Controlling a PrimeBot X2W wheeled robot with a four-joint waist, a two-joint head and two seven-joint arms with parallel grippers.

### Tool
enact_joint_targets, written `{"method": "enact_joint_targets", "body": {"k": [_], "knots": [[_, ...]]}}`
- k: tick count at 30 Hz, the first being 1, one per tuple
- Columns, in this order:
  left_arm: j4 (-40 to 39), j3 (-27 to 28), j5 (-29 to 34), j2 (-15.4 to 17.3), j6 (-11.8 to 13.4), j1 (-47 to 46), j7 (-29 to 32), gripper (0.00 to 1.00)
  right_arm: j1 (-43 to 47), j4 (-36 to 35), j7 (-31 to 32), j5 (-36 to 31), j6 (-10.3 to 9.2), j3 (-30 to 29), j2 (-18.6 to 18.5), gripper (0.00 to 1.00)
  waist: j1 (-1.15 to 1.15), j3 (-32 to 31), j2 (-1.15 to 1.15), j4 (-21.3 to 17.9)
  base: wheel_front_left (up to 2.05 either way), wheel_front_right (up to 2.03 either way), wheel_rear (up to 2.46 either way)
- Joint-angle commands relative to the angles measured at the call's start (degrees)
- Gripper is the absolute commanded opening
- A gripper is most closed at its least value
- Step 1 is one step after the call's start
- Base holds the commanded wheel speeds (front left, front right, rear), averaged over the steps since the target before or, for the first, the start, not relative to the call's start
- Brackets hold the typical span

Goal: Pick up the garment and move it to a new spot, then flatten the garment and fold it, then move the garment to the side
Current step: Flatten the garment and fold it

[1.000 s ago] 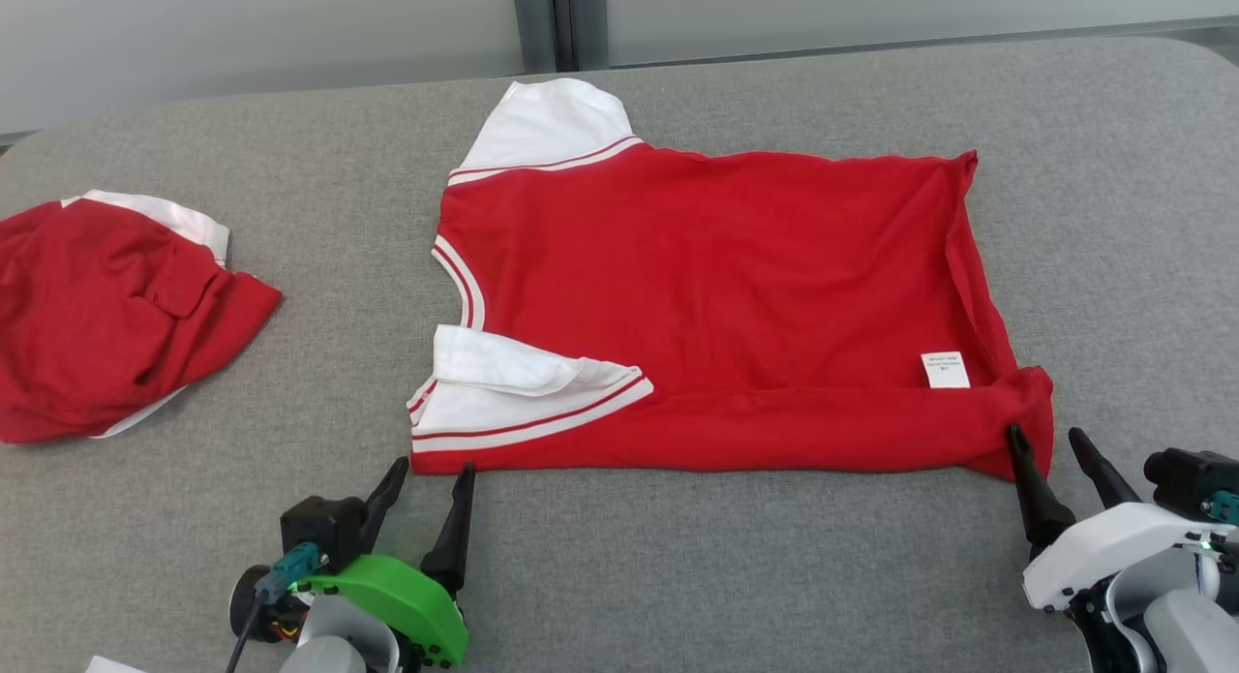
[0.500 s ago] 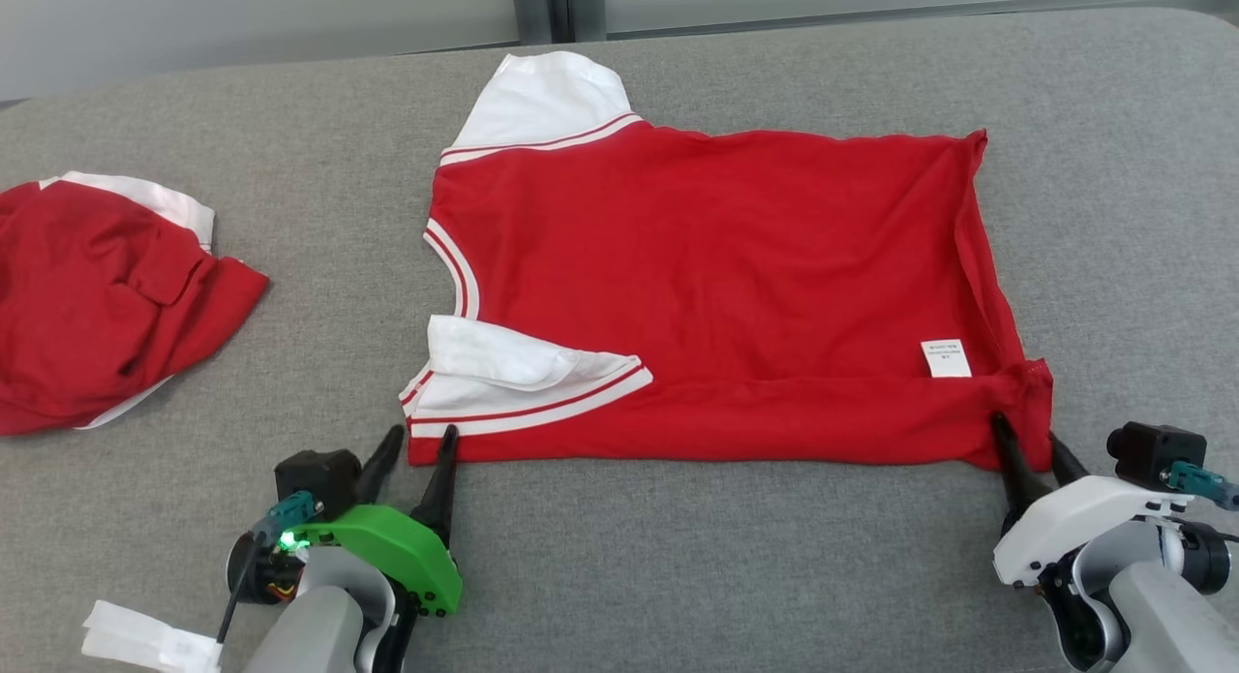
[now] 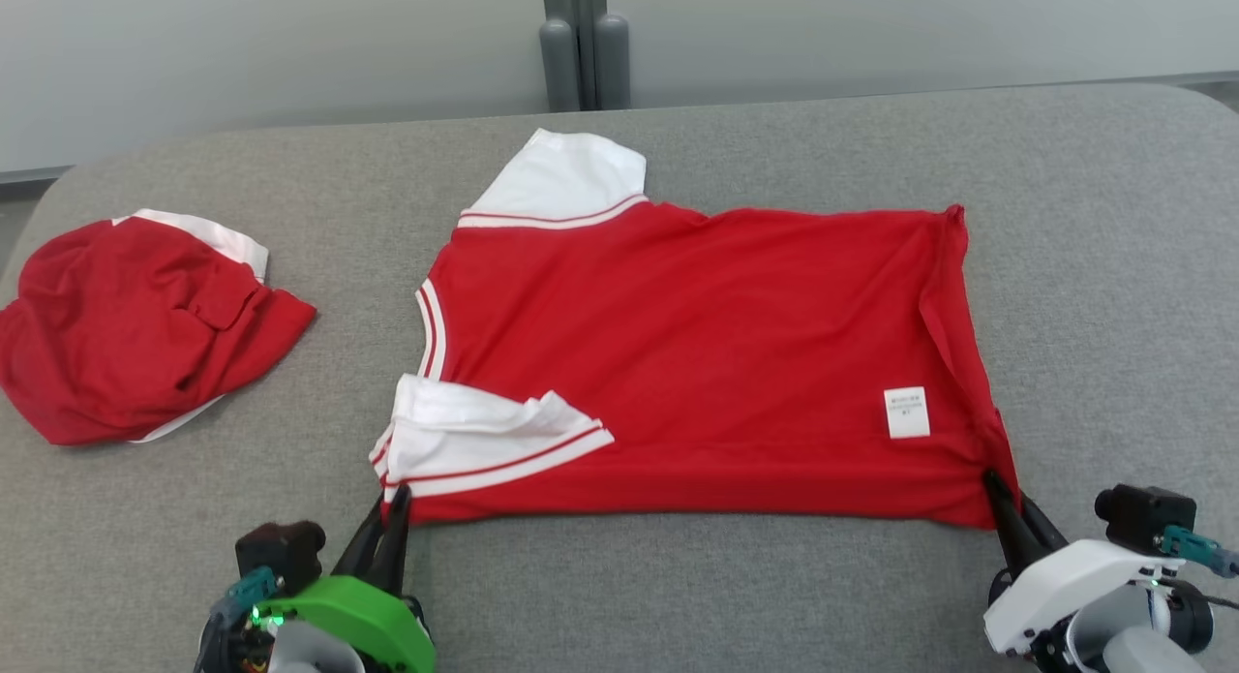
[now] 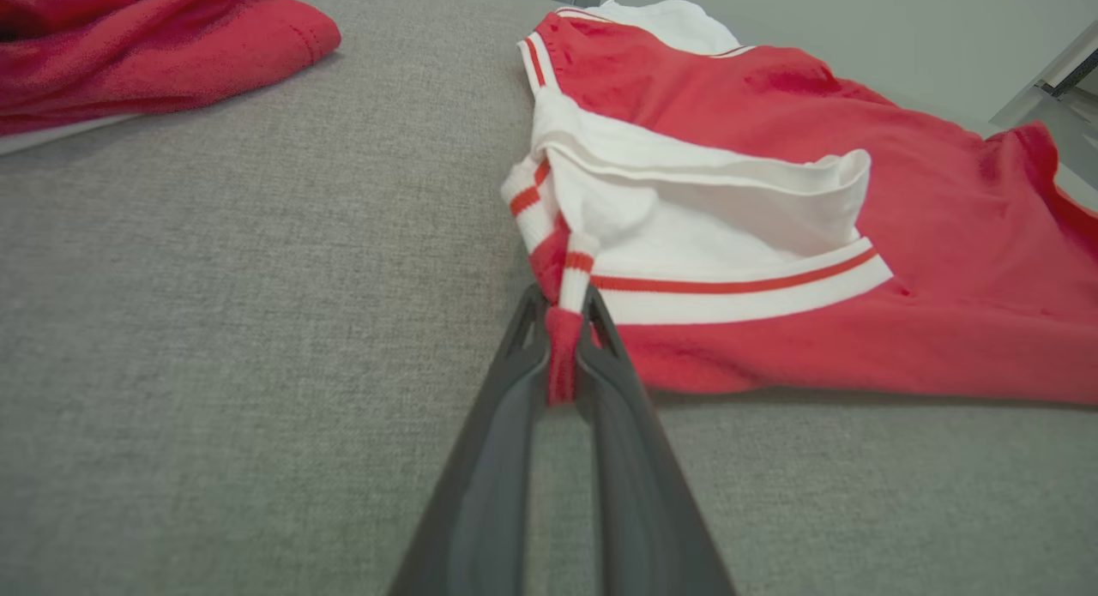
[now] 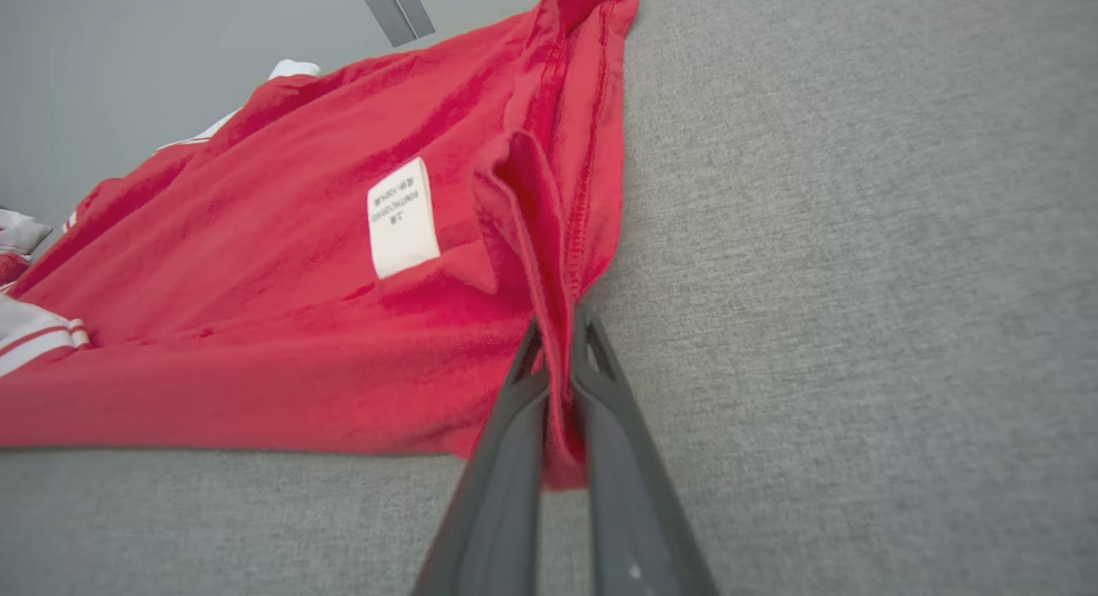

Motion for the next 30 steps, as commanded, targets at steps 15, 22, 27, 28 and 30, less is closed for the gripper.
{"method": "enact_joint_targets", "body": {"k": [15,22,27,28,30], "knots": [[-10.13,0.45,0.06,-0.93,3.59,15.95,0.55,0.00,17.12,-11.44,6.73,-1.55,-0.10,-7.65,0.14,0.00,0.00,-3.48,0.00,3.14,0.00,0.00,0.00],[-11.52,0.04,1.53,-1.29,4.44,15.58,0.22,1.00,17.61,-14.70,7.33,-5.49,-0.10,-11.78,3.26,1.00,0.00,-4.16,0.00,2.75,0.00,0.00,0.00],[-14.12,1.49,3.17,-0.85,5.14,13.87,-0.12,1.00,16.73,-17.67,5.21,-9.90,-0.10,-14.10,4.29,1.00,0.00,-4.98,0.00,2.64,0.00,0.00,0.00],[-15.02,1.88,3.79,-0.68,5.38,13.53,-0.04,1.00,16.56,-18.34,4.64,-10.77,-0.10,-14.53,4.78,1.00,0.00,-5.14,0.00,2.66,0.00,0.00,0.00],[-16.84,2.67,5.44,-0.32,5.68,12.80,-0.03,1.00,16.35,-19.61,3.76,-12.11,-0.10,-15.03,5.53,1.00,0.00,-5.55,0.00,2.74,0.00,0.00,0.00]]}}
